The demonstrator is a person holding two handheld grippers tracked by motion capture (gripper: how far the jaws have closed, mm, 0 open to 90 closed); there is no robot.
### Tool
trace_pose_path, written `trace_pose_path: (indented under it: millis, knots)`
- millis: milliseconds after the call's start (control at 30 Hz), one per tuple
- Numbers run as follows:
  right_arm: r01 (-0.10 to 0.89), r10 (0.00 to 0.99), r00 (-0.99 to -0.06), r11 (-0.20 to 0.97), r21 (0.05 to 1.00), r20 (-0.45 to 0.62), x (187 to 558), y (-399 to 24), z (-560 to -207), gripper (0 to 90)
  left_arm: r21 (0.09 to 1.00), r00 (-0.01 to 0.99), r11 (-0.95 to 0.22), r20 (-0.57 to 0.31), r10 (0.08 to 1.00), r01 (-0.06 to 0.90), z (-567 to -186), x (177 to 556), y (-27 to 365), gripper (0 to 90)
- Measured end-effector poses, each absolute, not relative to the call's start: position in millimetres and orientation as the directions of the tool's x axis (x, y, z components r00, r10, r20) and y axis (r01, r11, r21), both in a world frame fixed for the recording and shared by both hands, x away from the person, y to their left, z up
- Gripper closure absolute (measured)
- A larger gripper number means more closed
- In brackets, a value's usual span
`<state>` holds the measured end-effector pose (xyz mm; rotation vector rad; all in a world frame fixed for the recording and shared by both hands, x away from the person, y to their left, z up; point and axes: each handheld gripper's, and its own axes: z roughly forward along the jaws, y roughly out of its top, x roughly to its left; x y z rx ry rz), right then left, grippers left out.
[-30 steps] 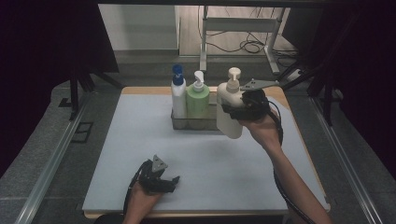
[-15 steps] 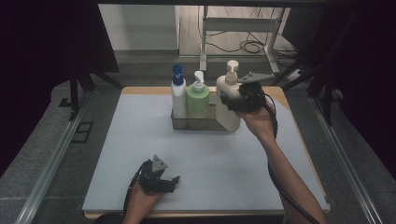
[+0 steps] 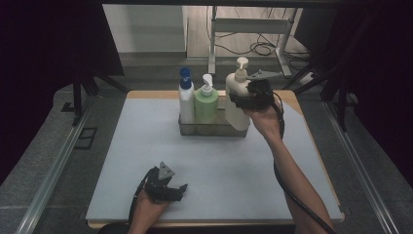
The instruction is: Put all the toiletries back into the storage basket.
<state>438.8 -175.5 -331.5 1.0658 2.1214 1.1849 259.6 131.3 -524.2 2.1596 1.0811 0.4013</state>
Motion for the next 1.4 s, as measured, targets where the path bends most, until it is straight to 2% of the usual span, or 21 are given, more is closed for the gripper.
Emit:
trace_pose_path:
  millis: [867, 1400]
  knots:
    - [0.385, 0.836, -0.546, 0.304, 0.871, -0.050, 476, -160, -348, 38.7, 0.691, 0.607, -0.423, -0.029, 0.794, 0.586, -524, 260, 131, 12.3]
    - [0.386, 0.842, -0.536, 0.315, 0.867, -0.067, 489, -149, -370, 38.7, 0.688, 0.608, -0.426, -0.027, 0.794, 0.587, -524, 259, 132, 12.3]
